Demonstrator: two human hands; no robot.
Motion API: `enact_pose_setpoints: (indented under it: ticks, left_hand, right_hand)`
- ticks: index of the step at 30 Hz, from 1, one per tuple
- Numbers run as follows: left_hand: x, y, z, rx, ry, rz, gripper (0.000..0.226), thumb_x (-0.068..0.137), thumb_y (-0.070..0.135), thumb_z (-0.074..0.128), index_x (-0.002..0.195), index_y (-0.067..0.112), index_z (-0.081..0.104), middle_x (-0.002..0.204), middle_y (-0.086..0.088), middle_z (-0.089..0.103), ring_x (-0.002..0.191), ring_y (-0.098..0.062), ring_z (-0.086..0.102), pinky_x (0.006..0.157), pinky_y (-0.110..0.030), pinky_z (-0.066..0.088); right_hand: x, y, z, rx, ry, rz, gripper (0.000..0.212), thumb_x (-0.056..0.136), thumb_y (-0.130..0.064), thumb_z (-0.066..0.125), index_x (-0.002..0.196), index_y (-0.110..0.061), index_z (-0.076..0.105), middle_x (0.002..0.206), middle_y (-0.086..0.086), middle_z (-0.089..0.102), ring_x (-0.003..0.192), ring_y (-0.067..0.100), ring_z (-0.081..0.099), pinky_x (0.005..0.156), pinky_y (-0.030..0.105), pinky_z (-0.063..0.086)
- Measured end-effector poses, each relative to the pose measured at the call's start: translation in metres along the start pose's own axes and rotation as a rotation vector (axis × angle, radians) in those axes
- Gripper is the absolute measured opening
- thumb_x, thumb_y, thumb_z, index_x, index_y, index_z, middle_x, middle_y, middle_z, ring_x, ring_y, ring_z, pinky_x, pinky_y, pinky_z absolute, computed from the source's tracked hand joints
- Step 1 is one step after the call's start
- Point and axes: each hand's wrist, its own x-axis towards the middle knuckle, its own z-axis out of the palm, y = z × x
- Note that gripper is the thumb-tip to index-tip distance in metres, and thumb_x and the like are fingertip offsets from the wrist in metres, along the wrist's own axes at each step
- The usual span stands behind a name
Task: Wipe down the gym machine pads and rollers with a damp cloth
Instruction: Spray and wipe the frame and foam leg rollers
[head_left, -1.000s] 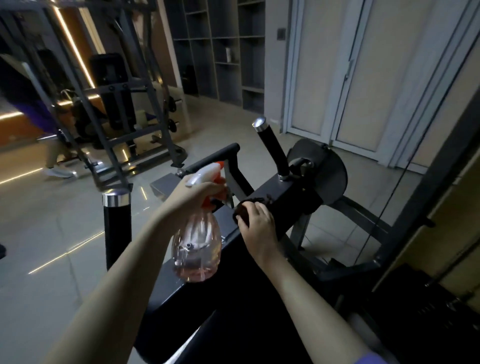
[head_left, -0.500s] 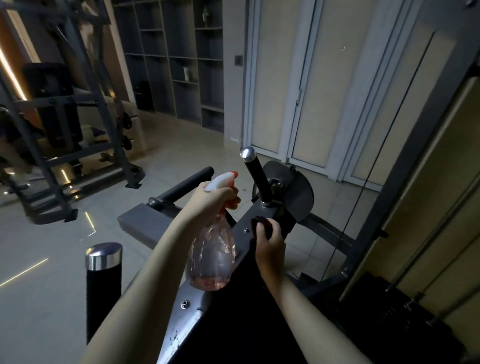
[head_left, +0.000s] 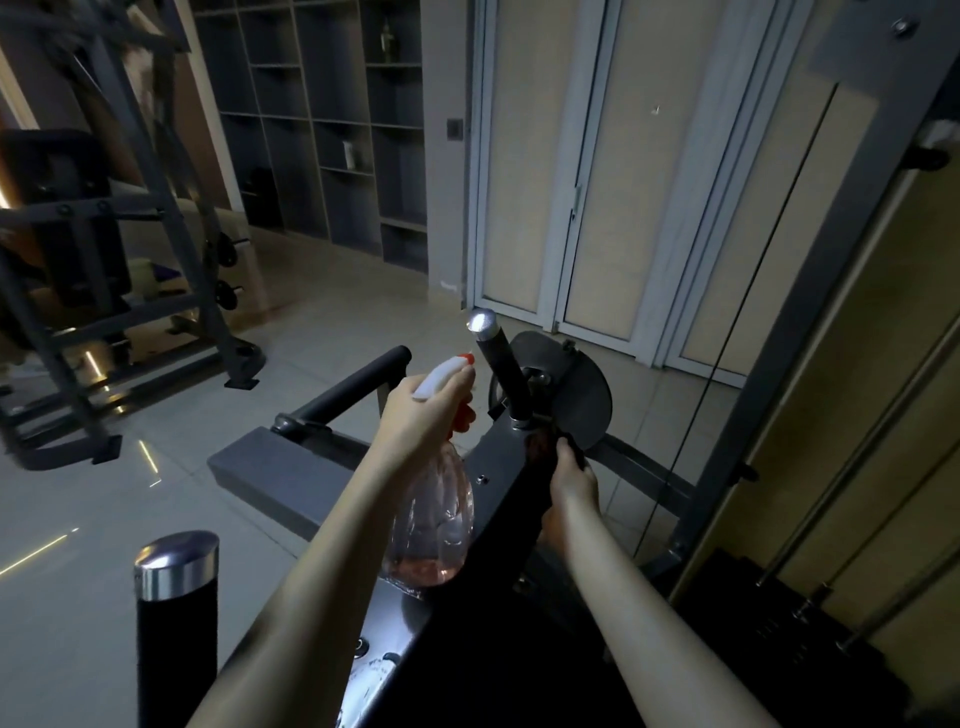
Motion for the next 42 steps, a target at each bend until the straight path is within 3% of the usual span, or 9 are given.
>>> enact_pose_setpoints:
  ticks: [4, 11, 17, 23, 28, 31, 34, 37, 42]
  left_hand:
    - [0.003, -0.006, 0.005, 0.025, 0.004, -0.041, 0.028, 0.090, 0.040, 0.062, 0.087, 0.012, 0.061, 0.067, 0.000, 0.058, 0.054, -0.012, 0.054, 0.054, -0.024, 0.040]
    - [0.009, -0.009, 0.007, 0.237, -0.013, -0.106, 0.028, 0.089, 0.033, 0.054, 0.071, 0.011, 0.052, 0.063, -0.006, 0.057, 0.054, -0.017, 0.048, 0.055, -0.025, 0.038]
    - [0.008, -0.014, 0.011, 0.275, -0.049, -0.177, 0.029, 0.089, 0.032, 0.050, 0.073, 0.008, 0.053, 0.061, -0.011, 0.056, 0.053, -0.024, 0.055, 0.054, -0.030, 0.043]
    - [0.013, -0.009, 0.011, 0.285, -0.024, -0.156, 0.023, 0.087, 0.022, 0.050, 0.068, 0.009, 0.048, 0.058, -0.008, 0.052, 0.052, -0.022, 0.049, 0.052, -0.024, 0.039]
    - [0.005, -0.008, 0.007, 0.157, 0.005, -0.136, 0.017, 0.089, 0.019, 0.049, 0.074, 0.011, 0.044, 0.070, -0.010, 0.039, 0.063, -0.022, 0.038, 0.059, -0.035, 0.033]
    - [-0.002, -0.006, 0.001, -0.030, 0.026, -0.055, 0.022, 0.094, 0.021, 0.054, 0.076, 0.012, 0.045, 0.068, -0.010, 0.038, 0.061, -0.021, 0.040, 0.056, -0.031, 0.033]
    - [-0.002, 0.001, -0.005, -0.069, -0.002, 0.001, 0.022, 0.093, 0.025, 0.055, 0.076, 0.012, 0.049, 0.065, -0.011, 0.047, 0.061, -0.021, 0.048, 0.057, -0.027, 0.036]
    - [-0.001, 0.011, -0.004, -0.076, 0.050, 0.027, 0.017, 0.095, 0.021, 0.054, 0.084, 0.009, 0.056, 0.074, -0.012, 0.056, 0.070, -0.022, 0.056, 0.067, -0.034, 0.042]
    - [-0.003, 0.009, 0.002, -0.076, 0.089, 0.061, 0.028, 0.091, 0.030, 0.059, 0.070, 0.013, 0.057, 0.060, 0.000, 0.052, 0.060, -0.019, 0.055, 0.068, -0.038, 0.045]
  right_hand:
    - [0.002, 0.001, 0.005, 0.029, -0.012, 0.013, 0.058, 0.089, -0.043, 0.057, 0.136, -0.011, 0.043, 0.133, 0.017, 0.052, 0.115, 0.037, 0.054, 0.101, 0.048, 0.043]
    - [0.006, -0.004, 0.001, 0.003, 0.012, -0.014, 0.056, 0.091, -0.042, 0.055, 0.136, -0.010, 0.044, 0.130, 0.015, 0.054, 0.113, 0.034, 0.056, 0.099, 0.046, 0.045]
    - [0.007, -0.006, -0.001, -0.013, 0.032, -0.024, 0.051, 0.091, -0.042, 0.055, 0.133, -0.013, 0.049, 0.129, 0.013, 0.056, 0.113, 0.034, 0.056, 0.100, 0.045, 0.044]
    - [0.006, -0.010, -0.005, -0.012, 0.022, -0.060, 0.051, 0.094, -0.038, 0.052, 0.135, -0.008, 0.046, 0.131, 0.014, 0.053, 0.116, 0.032, 0.053, 0.101, 0.040, 0.042]
    - [0.005, -0.005, -0.002, 0.041, 0.012, -0.056, 0.047, 0.093, -0.038, 0.054, 0.133, -0.014, 0.049, 0.128, 0.011, 0.056, 0.114, 0.031, 0.055, 0.101, 0.045, 0.044]
    - [0.006, -0.001, -0.002, 0.052, 0.002, -0.063, 0.045, 0.093, -0.037, 0.053, 0.131, -0.013, 0.051, 0.128, 0.011, 0.057, 0.113, 0.031, 0.056, 0.101, 0.044, 0.045]
    - [0.006, -0.001, 0.001, 0.069, 0.005, -0.064, 0.044, 0.094, -0.035, 0.053, 0.130, -0.011, 0.051, 0.126, 0.011, 0.057, 0.113, 0.031, 0.055, 0.101, 0.043, 0.044]
    - [0.002, -0.003, 0.003, 0.089, -0.008, -0.066, 0.044, 0.094, -0.034, 0.053, 0.131, -0.011, 0.049, 0.119, 0.008, 0.056, 0.113, 0.031, 0.055, 0.101, 0.045, 0.044]
    - [0.000, -0.007, 0.006, 0.104, -0.012, -0.080, 0.045, 0.093, -0.036, 0.053, 0.131, -0.013, 0.047, 0.126, 0.011, 0.055, 0.111, 0.030, 0.055, 0.100, 0.045, 0.045]
